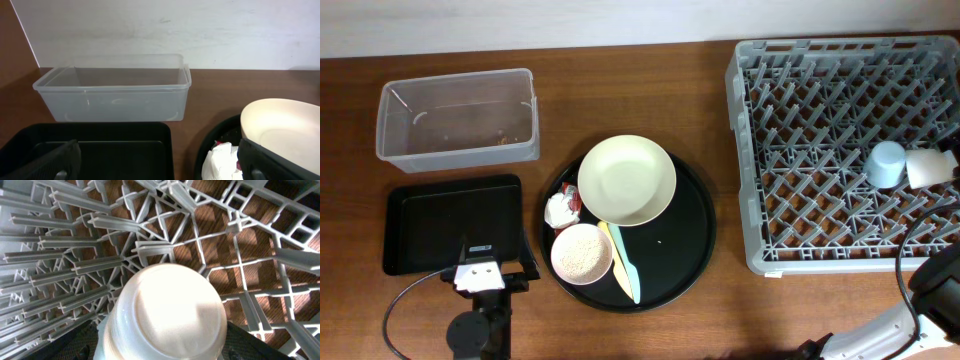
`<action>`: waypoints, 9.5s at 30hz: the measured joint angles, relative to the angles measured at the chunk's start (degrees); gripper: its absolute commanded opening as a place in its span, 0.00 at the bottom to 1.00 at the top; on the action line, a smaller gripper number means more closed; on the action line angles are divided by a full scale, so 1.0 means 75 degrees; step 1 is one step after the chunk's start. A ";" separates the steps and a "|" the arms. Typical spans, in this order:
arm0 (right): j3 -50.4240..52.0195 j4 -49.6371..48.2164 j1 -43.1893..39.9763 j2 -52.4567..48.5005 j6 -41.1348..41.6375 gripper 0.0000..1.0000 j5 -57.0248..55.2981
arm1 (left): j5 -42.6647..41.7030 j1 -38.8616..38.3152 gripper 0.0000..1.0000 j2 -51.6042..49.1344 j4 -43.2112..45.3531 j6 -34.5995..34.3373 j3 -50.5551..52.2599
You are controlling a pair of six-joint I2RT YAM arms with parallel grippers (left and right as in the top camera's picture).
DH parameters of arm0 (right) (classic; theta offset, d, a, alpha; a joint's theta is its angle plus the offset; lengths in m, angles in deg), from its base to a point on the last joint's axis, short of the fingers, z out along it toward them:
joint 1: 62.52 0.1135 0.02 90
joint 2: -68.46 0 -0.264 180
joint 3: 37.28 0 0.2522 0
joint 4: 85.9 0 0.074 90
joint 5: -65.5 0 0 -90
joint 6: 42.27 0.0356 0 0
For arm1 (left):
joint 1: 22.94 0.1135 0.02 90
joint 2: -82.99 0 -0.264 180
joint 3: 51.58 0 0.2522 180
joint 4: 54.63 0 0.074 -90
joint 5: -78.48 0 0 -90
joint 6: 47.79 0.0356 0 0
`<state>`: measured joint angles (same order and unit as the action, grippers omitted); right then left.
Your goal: Sort waste into correct bins and load items into the dishwasher rack
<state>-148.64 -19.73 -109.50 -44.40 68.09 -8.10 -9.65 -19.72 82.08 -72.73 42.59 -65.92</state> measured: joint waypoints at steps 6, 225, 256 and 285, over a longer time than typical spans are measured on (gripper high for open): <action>0.0000 -0.0035 0.0000 0.0000 -0.0015 0.88 -0.0082 | 0.0000 0.0000 0.99 0.0000 0.0000 0.0000 0.0000; 0.0157 0.1658 0.2226 0.1845 -0.2165 0.74 -0.0248 | 0.0000 0.0000 0.99 0.0000 0.0000 0.0000 0.0000; 0.0289 0.0219 0.4488 0.0172 -0.1067 0.13 -0.0828 | 0.0000 0.0000 0.99 0.0000 0.0000 0.0000 0.0000; 0.0519 0.1145 0.4605 0.1005 -0.1513 0.24 -0.0650 | 0.0000 0.0000 0.99 0.0000 0.0000 0.0000 0.0000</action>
<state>-144.75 -11.14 -74.97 -36.86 56.74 -12.97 -9.65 -19.72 82.08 -72.73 42.59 -65.92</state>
